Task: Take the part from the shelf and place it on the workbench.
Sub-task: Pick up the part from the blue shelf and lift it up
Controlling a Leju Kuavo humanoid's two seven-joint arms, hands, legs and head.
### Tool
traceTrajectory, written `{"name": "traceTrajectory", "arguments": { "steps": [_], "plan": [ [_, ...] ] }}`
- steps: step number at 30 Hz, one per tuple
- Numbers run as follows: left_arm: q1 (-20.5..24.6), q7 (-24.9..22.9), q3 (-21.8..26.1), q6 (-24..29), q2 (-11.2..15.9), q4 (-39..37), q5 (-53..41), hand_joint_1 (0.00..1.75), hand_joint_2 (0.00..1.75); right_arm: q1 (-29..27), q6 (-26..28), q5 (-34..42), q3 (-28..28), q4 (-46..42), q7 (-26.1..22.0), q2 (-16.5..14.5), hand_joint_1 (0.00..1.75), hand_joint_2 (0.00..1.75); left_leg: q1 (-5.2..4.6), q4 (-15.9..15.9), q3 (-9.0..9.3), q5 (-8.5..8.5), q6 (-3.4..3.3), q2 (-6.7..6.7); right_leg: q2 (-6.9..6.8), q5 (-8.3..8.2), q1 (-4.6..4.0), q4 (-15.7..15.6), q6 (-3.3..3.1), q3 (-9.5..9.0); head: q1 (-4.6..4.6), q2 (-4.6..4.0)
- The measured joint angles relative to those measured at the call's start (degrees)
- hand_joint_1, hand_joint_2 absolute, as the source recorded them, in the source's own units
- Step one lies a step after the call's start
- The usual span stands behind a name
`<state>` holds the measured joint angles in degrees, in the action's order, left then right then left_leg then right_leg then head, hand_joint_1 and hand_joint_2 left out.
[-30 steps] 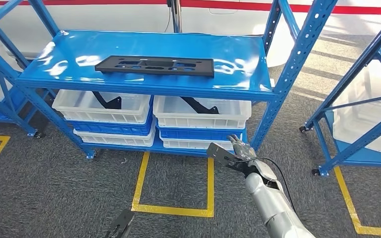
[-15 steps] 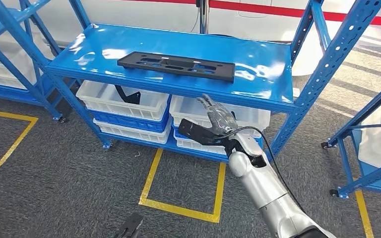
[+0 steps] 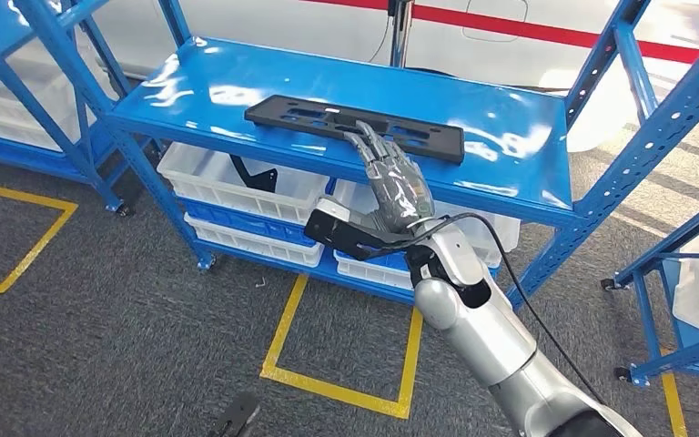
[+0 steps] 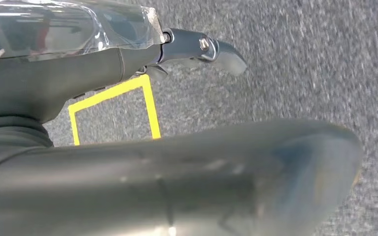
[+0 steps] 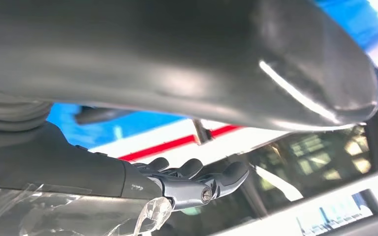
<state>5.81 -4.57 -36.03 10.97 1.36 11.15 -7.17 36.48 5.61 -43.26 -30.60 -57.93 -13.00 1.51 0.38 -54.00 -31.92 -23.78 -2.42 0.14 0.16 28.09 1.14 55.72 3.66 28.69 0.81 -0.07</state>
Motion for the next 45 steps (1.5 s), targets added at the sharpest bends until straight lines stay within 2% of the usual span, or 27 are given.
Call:
{"name": "traceTrajectory", "arguments": {
  "steps": [2, 4, 5, 6, 7, 8, 9, 11, 12, 14, 15, 17, 19, 20, 21, 22, 24, 26, 29, 31, 35, 36, 37, 39, 41, 42, 45],
  "plan": [
    [0.07, 0.07, 0.02, 0.02, 0.11, -0.14, -0.04, 0.00, 0.00, -0.15, 0.51, -0.40, -0.76, -0.95, 0.06, 0.81, 0.00, 0.00, -0.10, 0.33, 1.18, -0.48, -0.71, -0.21, 0.00, 1.46, -0.02, 5.82, 0.02, 3.43, -0.07, 0.00],
    [0.03, 0.07, 0.01, 0.01, 0.13, -0.23, -0.05, 0.00, 0.00, -0.73, 0.85, -0.76, -1.55, -1.57, 0.16, 1.65, 0.00, 0.00, -0.35, 0.39, 2.19, -1.41, -1.27, -0.51, -0.01, 4.09, -0.26, 13.52, -0.16, 9.03, -0.09, 0.00],
    [-0.08, 0.07, 0.00, 0.00, 0.13, -0.27, -0.06, 0.00, 0.00, -1.18, 0.95, -0.90, -1.81, -1.79, 0.26, 2.04, 0.00, 0.00, -0.51, 0.40, 2.91, -2.04, -1.42, -0.82, 0.00, 5.12, -0.39, 15.67, -0.27, 11.30, -0.10, 0.00],
    [-0.21, 0.07, -0.01, -0.01, 0.15, -0.31, -0.07, 0.00, 0.00, -1.58, 1.02, -1.02, -2.00, -1.98, 0.35, 2.41, 0.00, 0.00, -0.69, 0.40, 3.82, -2.77, -1.50, -1.15, 0.01, 5.26, -0.51, 15.72, -0.46, 12.64, -0.09, 0.00],
    [-0.30, 0.07, -0.02, -0.01, 0.17, -0.35, -0.08, 0.00, 0.00, -1.86, 1.06, -1.10, -2.10, -2.18, 0.45, 2.76, 0.00, 0.00, -0.86, 0.40, 4.91, -3.57, -1.55, -1.46, 0.03, 4.14, -0.67, 13.79, -0.80, 13.08, -0.10, 0.00],
    [-0.34, 0.07, -0.02, -0.01, 0.20, -0.40, -0.10, 0.00, 0.00, -2.01, 1.10, -1.12, -2.17, -2.37, 0.51, 3.10, 0.00, 0.00, -1.03, 0.42, 6.08, -4.45, -1.54, -1.70, 0.06, 1.35, -0.86, 10.22, -1.26, 12.78, -0.10, 0.00],
    [-0.35, 0.07, -0.01, -0.01, 0.21, -0.46, -0.11, 0.00, 0.00, -2.09, 1.13, -1.15, -2.31, -2.53, 0.56, 3.40, 0.00, 0.00, -1.18, 0.35, 7.07, -5.35, -1.50, -1.84, 0.12, -2.90, -1.11, 6.10, -1.82, 12.39, -0.09, -0.01],
    [-0.24, 0.01, 0.02, -0.01, 0.21, -0.62, -0.23, 0.00, 0.00, -2.32, 1.22, -1.17, -2.67, -2.95, 0.73, 3.98, 0.00, 0.00, -1.29, 0.51, 8.16, -6.87, -1.07, -2.00, 0.29, -8.90, -1.69, 0.90, -2.67, 11.71, 0.09, -0.01],
    [-0.17, -0.04, 0.01, -0.02, 0.21, -0.72, -0.39, 0.00, 0.00, -2.45, 1.27, -1.18, -2.91, -3.34, 0.82, 4.17, 0.00, 0.00, -1.23, 0.61, 8.50, -7.23, -0.75, -2.02, 0.32, -10.05, -1.94, 0.01, -3.04, 11.63, 0.17, -0.01],
    [-0.02, -0.23, -0.07, 0.17, 0.30, -0.83, -0.99, 0.00, 0.00, -2.44, 1.35, -1.20, -3.17, -4.36, 0.95, 4.45, 0.00, 0.00, -1.11, 0.24, 8.76, -7.10, -0.09, -1.93, 0.30, -9.56, -1.97, -0.47, -3.68, 10.87, 0.17, -0.01],
    [0.05, -0.33, -0.14, 0.32, 0.30, -0.85, -1.35, 0.00, 0.00, -2.34, 1.43, -1.22, -3.23, -4.81, 1.00, 4.52, 0.00, 0.00, -1.07, -1.39, 8.09, -6.71, 0.24, -1.75, 0.25, -9.30, -1.76, -0.89, -4.04, 10.29, 0.19, 0.00],
    [0.18, -0.56, -0.26, 0.59, 0.31, -0.87, -2.01, 0.00, 0.00, -2.41, 1.56, -1.28, -3.27, -5.15, 1.16, 4.68, 0.00, 0.00, -0.78, -7.98, 4.08, -7.14, 1.19, -1.36, 0.25, -8.73, -1.20, -1.47, -4.42, 9.09, 0.30, 0.00],
    [0.10, -0.78, -0.36, 0.68, 0.26, -0.91, -2.34, 0.00, 0.00, -3.04, 1.67, -1.36, -3.36, -5.21, 1.30, 4.81, 0.00, 0.00, -0.11, -15.06, -1.22, -10.25, 2.34, -1.11, 0.30, -7.80, -0.87, -1.57, -4.38, 8.11, 0.41, 0.00],
    [0.03, -0.87, -0.38, 0.68, 0.26, -0.94, -2.40, 0.00, 0.00, -3.46, 1.70, -1.43, -3.41, -5.21, 1.32, 4.88, 0.00, 0.00, 0.26, -16.75, -3.22, -11.59, 2.79, -1.01, 0.34, -7.30, -0.71, -1.57, -4.18, 7.59, 0.43, 0.00],
    [-0.02, -0.91, -0.42, 0.68, 0.27, -0.98, -2.46, 0.00, 0.00, -3.82, 1.73, -1.50, -3.44, -5.22, 1.33, 4.95, 0.00, 0.00, 0.55, -16.59, -4.37, -11.65, 3.13, -0.89, 0.37, -6.84, -0.53, -1.56, -3.97, 7.04, 0.43, 0.00],
    [-0.03, -0.93, -0.44, 0.68, 0.29, -1.02, -2.51, 0.00, 0.00, -4.06, 1.74, -1.57, -3.45, -5.22, 1.33, 5.02, 0.00, 0.00, 0.77, -14.38, -4.56, -9.88, 3.32, -0.76, 0.39, -6.41, -0.34, -1.56, -3.73, 6.47, 0.44, 0.00],
    [-0.01, -0.91, -0.49, 0.67, 0.32, -1.07, -2.60, 0.00, 0.00, -4.19, 1.76, -1.64, -3.46, -5.34, 1.33, 5.11, 0.00, 0.00, 0.96, -6.18, -2.93, -3.17, 3.46, -0.48, 0.39, -5.70, -0.02, -1.57, -3.19, 5.47, 0.44, 0.00],
    [0.03, -0.90, -0.54, 0.65, 0.33, -1.12, -2.65, 0.00, 0.00, -4.14, 1.80, -1.68, -3.46, -5.52, 1.38, 5.18, 0.00, 0.00, 0.62, -0.34, -1.46, 0.61, 2.83, -0.35, 0.45, -5.29, 0.08, -1.70, -2.52, 5.03, 0.43, 0.00],
    [0.00, -0.85, -0.58, 0.56, 0.37, -1.21, -2.83, 0.00, 0.00, -4.09, 1.82, -1.75, -3.48, -5.87, 1.50, 5.40, 0.00, 0.00, 0.23, 0.40, -0.98, 1.24, 1.27, -0.46, 0.52, -4.89, 0.05, -1.87, -1.36, 4.88, 0.39, 0.00],
    [0.19, -0.81, -0.58, 0.48, 0.41, -1.23, -2.91, 0.00, 0.00, -3.94, 1.77, -1.79, -3.50, -6.15, 1.54, 5.62, 0.00, 0.00, 0.37, 0.61, -0.68, 1.42, 0.52, -0.50, 0.39, -3.44, 0.10, 0.06, -0.86, 5.50, 0.33, 0.00],
    [0.59, -0.78, -0.64, 0.32, 0.40, -1.23, -3.09, 0.00, 0.00, -3.73, 1.43, -1.82, -3.58, -6.26, 1.79, 5.95, 0.00, 1.75, 0.22, 0.71, 0.02, 1.14, -0.46, -0.60, 0.25, 3.14, 0.00, 15.25, -0.65, 12.55, 0.24, 0.00],
    [0.59, -0.71, -0.67, 0.35, 0.39, -1.23, -3.15, 0.00, 0.00, -3.71, 1.38, -1.88, -3.61, -6.23, 1.83, 6.02, 0.00, 1.75, 0.16, 0.70, 0.21, 1.00, -0.57, -0.70, 0.24, 3.14, -0.01, 16.96, -0.66, 13.56, 0.24, 0.00],
    [0.62, -0.59, -0.67, 0.39, 0.39, -1.23, -3.20, 0.00, 0.00, -3.62, 1.35, -2.00, -3.62, -6.18, 1.84, 6.13, 0.00, 1.75, 0.14, 0.69, 0.44, 0.85, -0.61, -0.85, 0.24, 1.92, -0.01, 16.08, -0.73, 13.34, 0.24, 0.00],
    [0.73, -0.18, -0.69, 0.46, 0.39, -1.23, -3.29, 0.00, 0.00, -3.21, 1.36, -2.27, -3.63, -6.01, 1.83, 6.43, 0.00, 1.75, 0.12, 0.68, 0.99, 0.47, -0.44, -1.19, 0.23, -2.68, -0.04, 7.98, -1.13, 9.73, 0.22, 0.00],
    [0.85, 0.09, -0.70, 0.48, 0.38, -1.23, -3.34, 0.00, 0.00, -2.51, 1.21, -2.69, -3.63, -5.68, 1.75, 6.74, 0.00, 1.75, -0.13, 0.59, 1.25, 0.04, 0.02, -1.33, 0.21, -5.39, -0.29, 0.41, -1.57, 6.20, 0.20, 0.00],
    [0.88, 0.11, -0.70, 0.48, 0.37, -1.23, -3.34, 0.00, 0.00, -2.13, 1.05, -3.11, -3.65, -5.40, 1.68, 6.82, 0.00, 1.75, -0.22, 0.56, 1.23, -0.11, 0.26, -1.32, 0.22, -5.65, -0.42, -1.12, -1.72, 5.54, 0.21, 0.00],
    [0.94, 0.07, -0.78, 0.46, 0.36, -1.23, -3.36, 0.00, 0.00, -0.96, 0.58, -4.59, -3.76, -3.90, 1.34, 7.04, 0.00, 1.75, -0.12, 0.23, 0.94, -0.61, 1.08, -1.24, 0.23, -5.53, -0.39, -1.59, -2.22, 5.45, 0.21, 0.00]
  ]
}}
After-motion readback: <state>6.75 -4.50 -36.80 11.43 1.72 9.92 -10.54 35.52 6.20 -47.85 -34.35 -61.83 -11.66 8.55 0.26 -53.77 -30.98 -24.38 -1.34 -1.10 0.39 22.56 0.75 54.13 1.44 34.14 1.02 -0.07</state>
